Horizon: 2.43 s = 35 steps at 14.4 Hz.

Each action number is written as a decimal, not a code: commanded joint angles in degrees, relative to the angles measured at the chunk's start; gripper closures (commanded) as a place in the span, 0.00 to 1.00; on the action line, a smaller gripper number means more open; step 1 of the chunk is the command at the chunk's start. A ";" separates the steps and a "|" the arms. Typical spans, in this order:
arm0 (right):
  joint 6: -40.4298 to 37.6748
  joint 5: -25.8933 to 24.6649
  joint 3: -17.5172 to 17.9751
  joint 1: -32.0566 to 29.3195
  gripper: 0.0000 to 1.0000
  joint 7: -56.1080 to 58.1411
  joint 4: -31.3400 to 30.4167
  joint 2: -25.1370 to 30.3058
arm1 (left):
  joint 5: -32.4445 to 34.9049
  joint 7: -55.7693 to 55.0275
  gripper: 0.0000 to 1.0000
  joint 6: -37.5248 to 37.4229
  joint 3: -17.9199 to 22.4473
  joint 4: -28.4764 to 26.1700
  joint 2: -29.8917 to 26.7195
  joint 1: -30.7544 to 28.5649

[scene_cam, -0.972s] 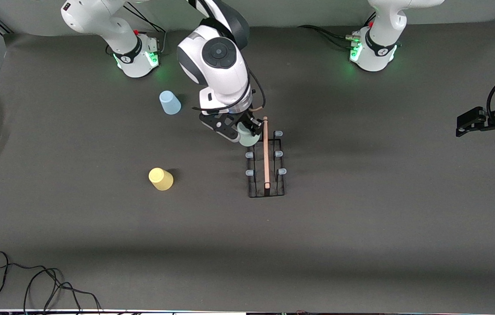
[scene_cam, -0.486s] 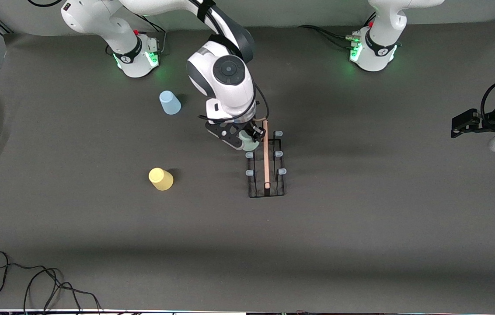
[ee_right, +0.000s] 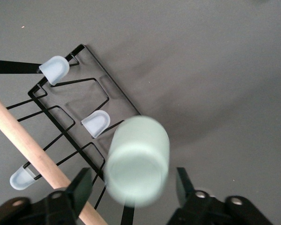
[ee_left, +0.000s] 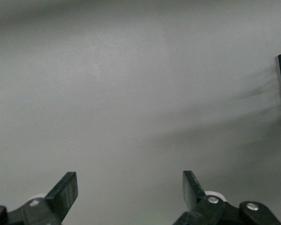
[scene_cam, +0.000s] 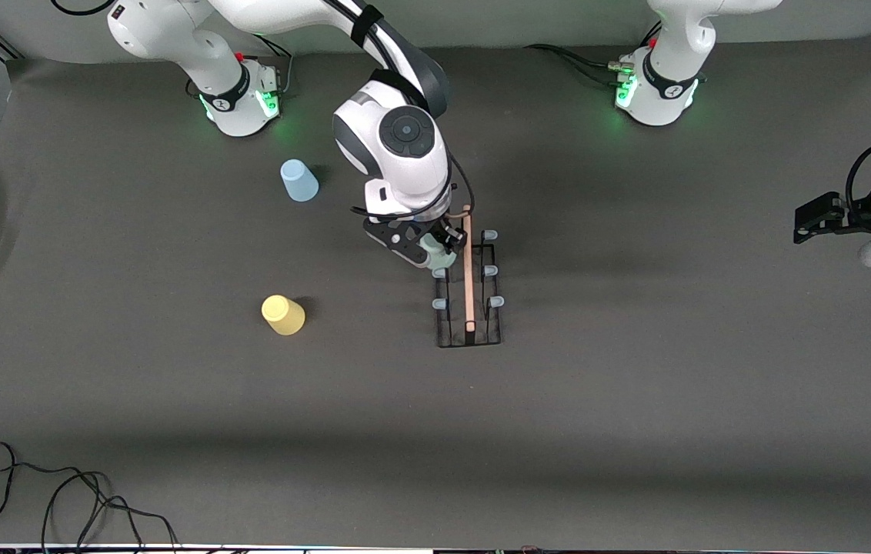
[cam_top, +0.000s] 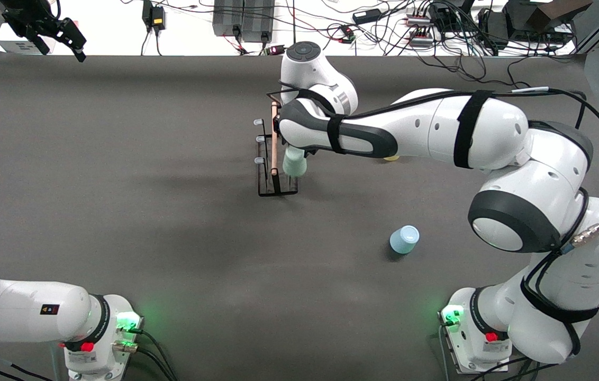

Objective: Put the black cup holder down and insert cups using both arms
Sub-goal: 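Carry the green cup with the right gripper into a rack slot, then release the green cup and grasp the yellow cup with the right gripper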

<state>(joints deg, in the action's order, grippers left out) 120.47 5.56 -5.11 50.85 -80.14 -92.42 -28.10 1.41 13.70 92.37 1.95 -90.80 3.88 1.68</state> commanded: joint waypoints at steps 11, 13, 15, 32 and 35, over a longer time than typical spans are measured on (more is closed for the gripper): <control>-17.80 2.87 -1.39 -14.61 0.00 32.11 -0.39 10.16 | 1.05 -0.96 0.00 1.40 0.07 0.89 1.13 1.40; -18.34 2.87 -1.83 -18.58 0.00 40.64 -1.35 10.08 | 1.14 -1.48 0.00 1.49 0.07 0.97 1.22 1.48; -16.16 2.87 -2.88 -22.18 0.00 48.82 -4.07 9.64 | 1.14 -3.85 0.00 2.10 0.07 0.89 1.39 1.57; 25.16 5.42 -3.33 -26.59 0.00 62.48 -30.10 4.81 | 1.14 -3.95 0.00 4.66 0.16 0.10 2.27 0.87; 25.34 5.42 -3.24 -26.59 0.42 62.57 -30.10 4.63 | 1.14 -3.95 0.00 4.83 0.16 0.10 2.36 0.78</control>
<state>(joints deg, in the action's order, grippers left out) 145.03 9.25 -8.16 23.73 -19.39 -122.30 -23.77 1.52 10.57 96.44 2.07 -90.28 6.67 2.43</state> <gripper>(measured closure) 0.057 0.000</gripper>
